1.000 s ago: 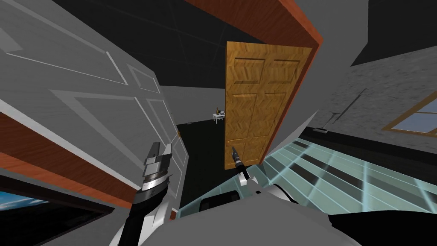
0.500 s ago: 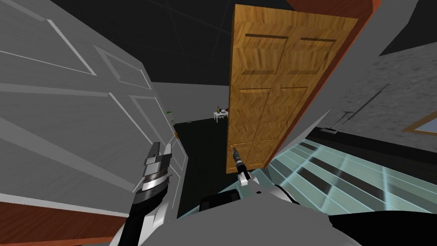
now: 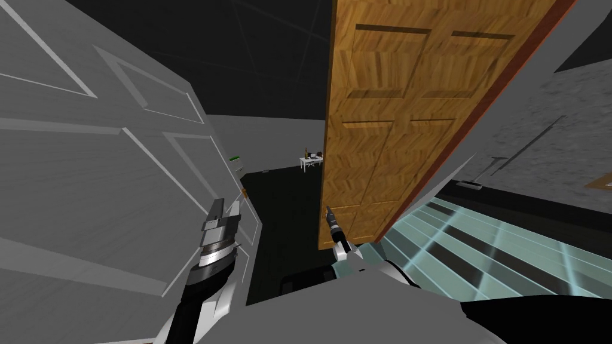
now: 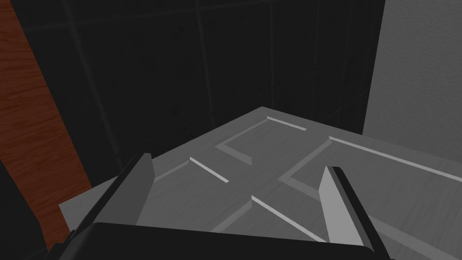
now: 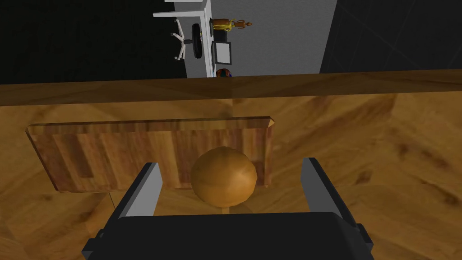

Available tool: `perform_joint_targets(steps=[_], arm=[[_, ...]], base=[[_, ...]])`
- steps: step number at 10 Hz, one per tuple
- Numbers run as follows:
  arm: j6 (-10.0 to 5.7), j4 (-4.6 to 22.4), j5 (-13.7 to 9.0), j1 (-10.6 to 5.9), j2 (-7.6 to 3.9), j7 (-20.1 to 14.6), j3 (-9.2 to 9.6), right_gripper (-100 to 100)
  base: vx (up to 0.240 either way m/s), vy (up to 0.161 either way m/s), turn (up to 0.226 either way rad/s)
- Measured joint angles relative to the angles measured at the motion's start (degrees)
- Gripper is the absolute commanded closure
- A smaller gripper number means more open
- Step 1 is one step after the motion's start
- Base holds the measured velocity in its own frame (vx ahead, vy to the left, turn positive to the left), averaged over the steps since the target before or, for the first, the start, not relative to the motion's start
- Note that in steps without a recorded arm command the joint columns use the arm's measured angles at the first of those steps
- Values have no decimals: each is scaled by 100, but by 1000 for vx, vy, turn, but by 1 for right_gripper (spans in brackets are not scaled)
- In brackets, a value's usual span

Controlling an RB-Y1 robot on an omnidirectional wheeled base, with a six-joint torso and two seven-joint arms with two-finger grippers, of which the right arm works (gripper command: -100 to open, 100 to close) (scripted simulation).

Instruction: Push the door open

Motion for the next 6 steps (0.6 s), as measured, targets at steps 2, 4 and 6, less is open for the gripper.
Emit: perform_joint_targets(steps=[2, 4, 6], arm=[[15, -6, -1, -8, -6, -1, -1, 100], [23, 0, 3, -3, -3, 3, 2, 100], [26, 5, 3, 4, -1, 3, 4, 100]], base=[[-23, -3, 6], [-7, 0, -1], [47, 18, -15]])
